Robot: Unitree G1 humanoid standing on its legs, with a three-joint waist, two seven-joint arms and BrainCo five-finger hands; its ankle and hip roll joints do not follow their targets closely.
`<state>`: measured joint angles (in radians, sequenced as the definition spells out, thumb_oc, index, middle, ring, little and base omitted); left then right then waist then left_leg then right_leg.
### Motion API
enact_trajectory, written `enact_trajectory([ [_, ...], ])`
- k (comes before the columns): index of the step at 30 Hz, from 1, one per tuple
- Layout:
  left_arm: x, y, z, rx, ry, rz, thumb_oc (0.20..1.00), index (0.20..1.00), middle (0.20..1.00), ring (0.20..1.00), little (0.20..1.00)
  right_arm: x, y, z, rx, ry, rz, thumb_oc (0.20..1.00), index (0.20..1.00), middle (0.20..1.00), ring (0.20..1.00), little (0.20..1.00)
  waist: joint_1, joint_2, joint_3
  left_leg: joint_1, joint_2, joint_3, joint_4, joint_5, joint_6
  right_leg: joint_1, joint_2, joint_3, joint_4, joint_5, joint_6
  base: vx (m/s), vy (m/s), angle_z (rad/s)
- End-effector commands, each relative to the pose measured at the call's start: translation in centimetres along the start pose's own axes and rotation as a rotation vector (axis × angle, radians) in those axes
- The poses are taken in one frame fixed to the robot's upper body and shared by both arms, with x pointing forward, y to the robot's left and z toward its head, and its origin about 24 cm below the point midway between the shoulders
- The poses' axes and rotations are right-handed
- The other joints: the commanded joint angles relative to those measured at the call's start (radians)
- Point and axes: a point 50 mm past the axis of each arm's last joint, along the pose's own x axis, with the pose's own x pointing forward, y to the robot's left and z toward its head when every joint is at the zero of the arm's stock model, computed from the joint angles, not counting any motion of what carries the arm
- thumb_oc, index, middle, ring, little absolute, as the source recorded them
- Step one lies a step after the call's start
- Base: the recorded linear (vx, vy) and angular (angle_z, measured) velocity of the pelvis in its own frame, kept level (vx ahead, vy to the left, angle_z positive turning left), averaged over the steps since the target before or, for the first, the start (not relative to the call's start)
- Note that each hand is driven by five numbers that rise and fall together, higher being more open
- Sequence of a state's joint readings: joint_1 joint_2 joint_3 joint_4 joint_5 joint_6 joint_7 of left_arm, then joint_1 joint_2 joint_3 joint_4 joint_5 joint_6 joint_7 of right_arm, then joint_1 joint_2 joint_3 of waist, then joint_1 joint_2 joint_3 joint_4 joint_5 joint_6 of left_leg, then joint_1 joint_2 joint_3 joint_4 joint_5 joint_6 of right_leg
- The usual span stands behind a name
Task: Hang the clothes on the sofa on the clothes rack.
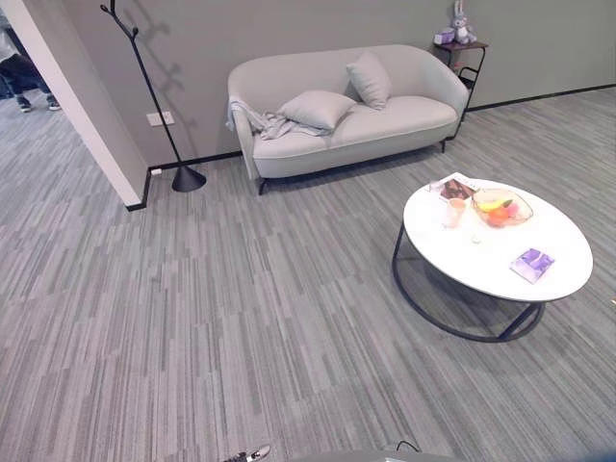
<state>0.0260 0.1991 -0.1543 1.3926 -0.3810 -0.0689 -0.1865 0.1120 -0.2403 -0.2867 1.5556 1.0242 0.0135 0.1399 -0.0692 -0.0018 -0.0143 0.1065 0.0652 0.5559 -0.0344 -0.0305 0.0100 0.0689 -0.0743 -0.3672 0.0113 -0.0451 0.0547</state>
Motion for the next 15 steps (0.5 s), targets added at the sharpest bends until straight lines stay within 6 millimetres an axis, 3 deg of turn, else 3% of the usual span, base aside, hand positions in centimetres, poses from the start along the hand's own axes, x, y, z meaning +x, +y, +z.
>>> enact_trajectory([
  [1, 0.4, -1.6, 0.4, -0.142, -0.010, -0.019, 1.000, 1.000, 1.000, 1.000, 1.000, 0.0, 1.3, -1.6, 0.050, 0.057, -0.021, 1.000, 1.000, 1.000, 1.000, 1.000, -0.001, -0.003, -0.006, 0.020, -0.012, -0.044, 0.003, -0.022, -0.025, 0.016, -0.017, -0.015, -0.005, 0.046, 0.075, 0.00, 0.000, 0.00],
  [6, 0.4, -1.7, 0.6, -0.113, -0.015, -0.025, 1.000, 1.000, 1.000, 1.000, 1.000, 0.1, 1.9, -1.5, 0.000, 0.056, 0.000, 1.000, 1.000, 1.000, 1.000, 1.000, 0.002, -0.002, -0.007, 0.017, -0.012, -0.043, -0.007, -0.012, -0.028, 0.014, -0.013, -0.012, -0.017, 0.052, 0.074, 0.00, -0.001, -0.01],
  [10, 0.5, -2.8, 0.4, 0.036, 0.018, -0.079, 1.000, 1.000, 1.000, 1.000, 1.000, 0.2, 3.3, -1.0, -0.271, 0.056, 0.059, 1.000, 1.000, 1.000, 1.000, 1.000, -0.002, 0.004, -0.007, 0.016, -0.012, -0.034, -0.009, -0.009, -0.029, 0.013, -0.013, -0.006, -0.025, 0.059, 0.071, -0.02, 0.009, -0.03],
  [15, 0.6, -2.9, 0.7, 0.106, 0.014, -0.085, 1.000, 1.000, 1.000, 1.000, 1.000, 0.3, 4.1, -0.9, -0.356, 0.060, 0.102, 1.000, 1.000, 1.000, 1.000, 1.000, -0.003, 0.004, -0.012, 0.021, -0.010, -0.030, -0.001, -0.016, -0.027, 0.017, -0.011, -0.004, -0.019, 0.055, 0.068, 0.00, 0.000, 0.00],
])
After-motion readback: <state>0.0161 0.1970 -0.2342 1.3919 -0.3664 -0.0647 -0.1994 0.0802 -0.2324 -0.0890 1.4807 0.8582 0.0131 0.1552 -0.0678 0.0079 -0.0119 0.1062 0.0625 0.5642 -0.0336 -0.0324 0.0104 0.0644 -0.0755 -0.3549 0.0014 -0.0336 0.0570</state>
